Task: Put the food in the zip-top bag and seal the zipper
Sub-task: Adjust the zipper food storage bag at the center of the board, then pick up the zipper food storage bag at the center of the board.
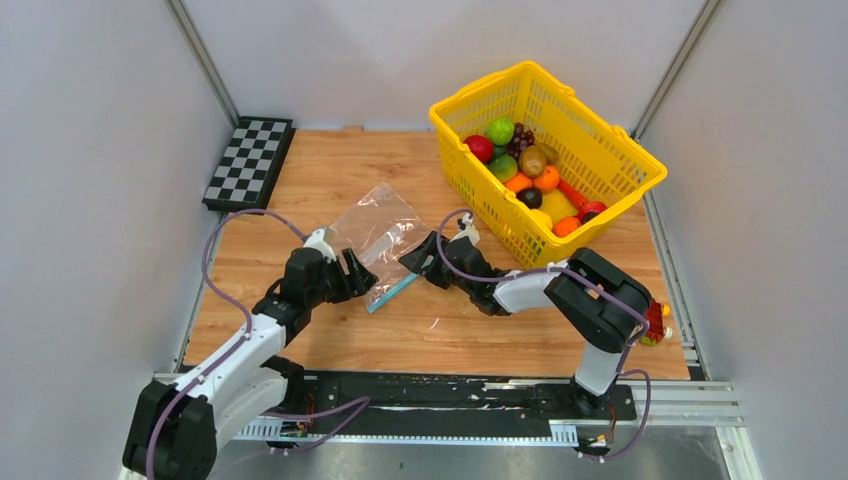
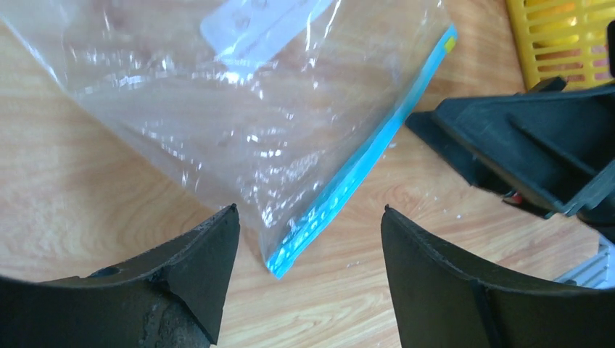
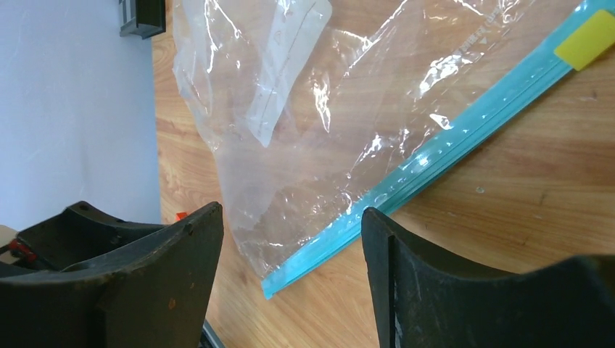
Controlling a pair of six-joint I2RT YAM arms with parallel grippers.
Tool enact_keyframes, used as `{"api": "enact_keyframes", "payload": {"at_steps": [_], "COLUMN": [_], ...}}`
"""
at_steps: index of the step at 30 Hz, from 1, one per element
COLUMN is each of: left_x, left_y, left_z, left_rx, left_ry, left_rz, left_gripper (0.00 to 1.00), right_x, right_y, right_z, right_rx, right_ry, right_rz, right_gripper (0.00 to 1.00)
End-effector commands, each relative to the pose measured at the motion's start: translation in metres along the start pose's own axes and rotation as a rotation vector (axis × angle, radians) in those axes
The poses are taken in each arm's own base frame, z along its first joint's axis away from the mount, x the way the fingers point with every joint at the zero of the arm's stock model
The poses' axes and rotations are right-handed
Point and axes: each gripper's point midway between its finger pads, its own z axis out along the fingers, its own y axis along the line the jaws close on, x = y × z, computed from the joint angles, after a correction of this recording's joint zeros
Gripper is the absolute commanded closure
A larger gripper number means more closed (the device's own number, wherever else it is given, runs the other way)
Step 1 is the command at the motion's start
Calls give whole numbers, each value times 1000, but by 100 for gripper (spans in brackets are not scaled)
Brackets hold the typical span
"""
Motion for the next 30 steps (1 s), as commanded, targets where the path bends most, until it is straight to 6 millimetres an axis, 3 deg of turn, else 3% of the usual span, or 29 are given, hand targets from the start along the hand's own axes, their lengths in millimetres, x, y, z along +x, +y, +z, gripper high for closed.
{"api": "enact_keyframes", "payload": {"at_steps": [1, 8, 16, 22, 30], "left_x": [-24, -12, -11, -14, -8], "left_y": [-6, 20, 27, 22, 26], "left_z": [7, 18, 27, 39, 45], "left_rx": [-32, -136, -146, -110, -120], "left_ry": [-23, 6, -40, -50, -23], "left_rz": [105, 57, 3, -14, -6], "left_gripper": [21, 16, 13, 19, 39], "right_x": [-2, -2, 6, 6, -1], "right_y": [17, 16, 12, 15, 14], "right_z": [8, -1, -5, 8, 15], "right_rx": [-69, -84, -93, -115, -112], "right_ry": [-19, -44, -45, -57, -90], "right_rz": [94, 133, 232, 256, 261], "right_gripper": [30, 29, 29, 34, 38]}}
